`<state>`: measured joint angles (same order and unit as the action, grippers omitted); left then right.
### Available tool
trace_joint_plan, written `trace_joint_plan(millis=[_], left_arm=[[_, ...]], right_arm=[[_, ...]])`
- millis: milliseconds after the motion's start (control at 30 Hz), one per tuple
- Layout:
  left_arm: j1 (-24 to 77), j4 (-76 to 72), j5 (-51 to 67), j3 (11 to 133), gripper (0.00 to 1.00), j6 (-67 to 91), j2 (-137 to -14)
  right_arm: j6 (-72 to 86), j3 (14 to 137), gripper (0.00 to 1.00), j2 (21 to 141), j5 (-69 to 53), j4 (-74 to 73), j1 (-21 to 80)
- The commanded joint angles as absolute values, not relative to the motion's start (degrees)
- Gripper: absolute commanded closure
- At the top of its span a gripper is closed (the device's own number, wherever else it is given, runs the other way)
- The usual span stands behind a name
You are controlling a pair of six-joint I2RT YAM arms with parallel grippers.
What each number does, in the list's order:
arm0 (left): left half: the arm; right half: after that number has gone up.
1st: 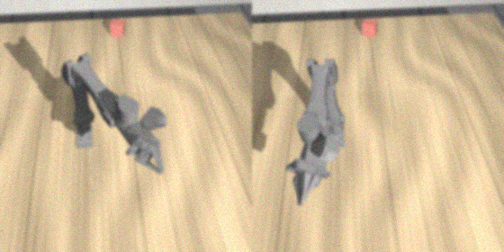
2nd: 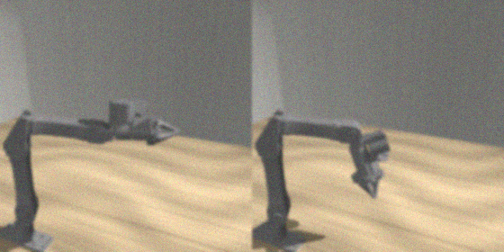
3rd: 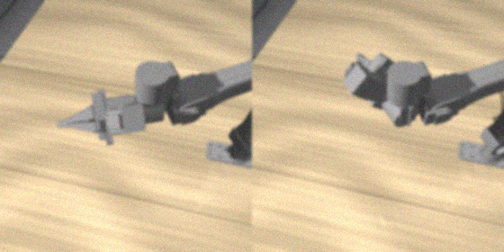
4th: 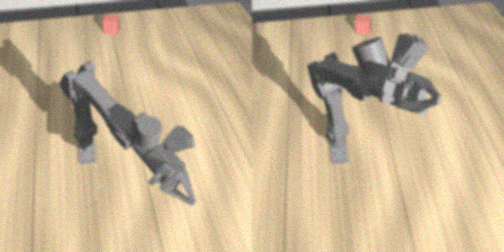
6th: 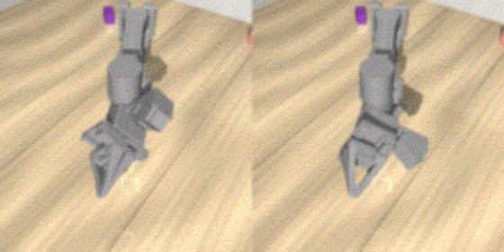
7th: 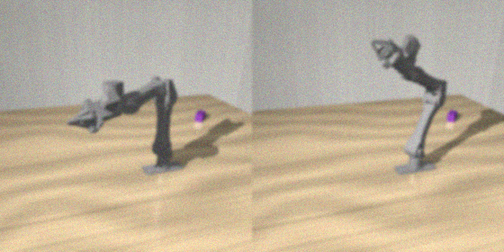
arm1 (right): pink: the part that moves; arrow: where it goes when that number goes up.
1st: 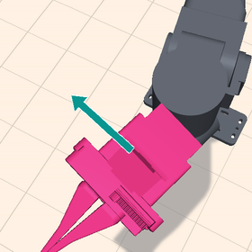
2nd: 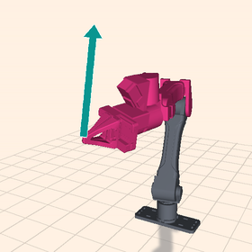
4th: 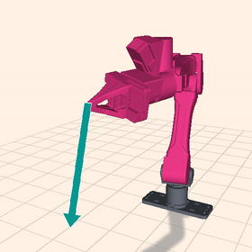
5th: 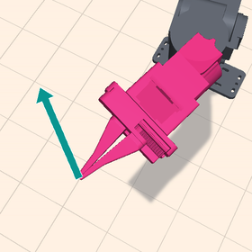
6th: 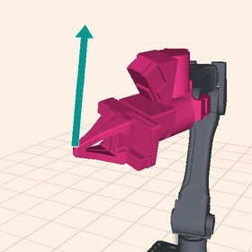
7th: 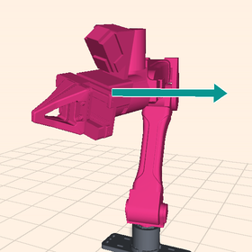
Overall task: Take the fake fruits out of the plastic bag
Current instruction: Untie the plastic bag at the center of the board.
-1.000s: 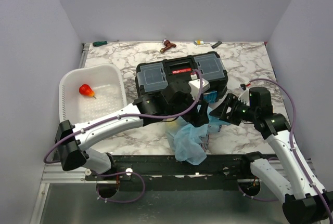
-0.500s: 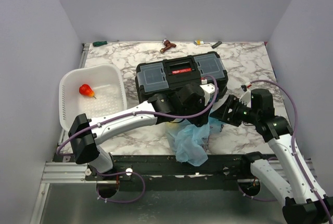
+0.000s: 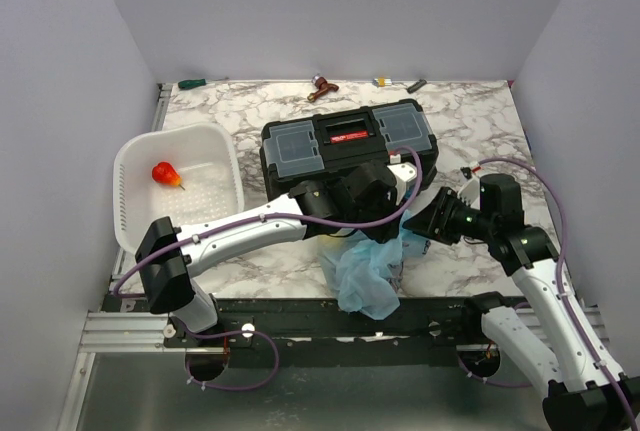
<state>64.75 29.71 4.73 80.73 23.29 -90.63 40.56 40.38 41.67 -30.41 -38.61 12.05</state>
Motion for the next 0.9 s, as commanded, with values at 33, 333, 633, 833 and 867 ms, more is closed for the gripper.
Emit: trace_joint_plan(millis=[33,333,633,833,867], left_arm=[[65.5,31.0,6.4,82.6,0.83,22.3,-91.5],[65.5,31.3,4.5,81.1,0.94,20.9,-88.7],[65.6,28.6,0.9,75.2,1.0,21.3,-81.5],[65.6,25.4,-5.2,69.4,1.0,21.6,-75.0],[65.6,25.1,-5.9,68.6,1.0,21.7,-73.7]], right_arm=[[44.3,38.6,0.6,41.4,-33.0,-34.7,12.3],[50.0,39.3,0.97,41.3,-26.8,-36.5,12.3],[61.7,40.7,0.99,37.2,-16.1,-38.2,12.3],[66.9,42.7,0.99,29.3,-2.7,-40.9,12.3],[67.2,43.4,0.99,28.4,-0.7,-41.7,12.3]])
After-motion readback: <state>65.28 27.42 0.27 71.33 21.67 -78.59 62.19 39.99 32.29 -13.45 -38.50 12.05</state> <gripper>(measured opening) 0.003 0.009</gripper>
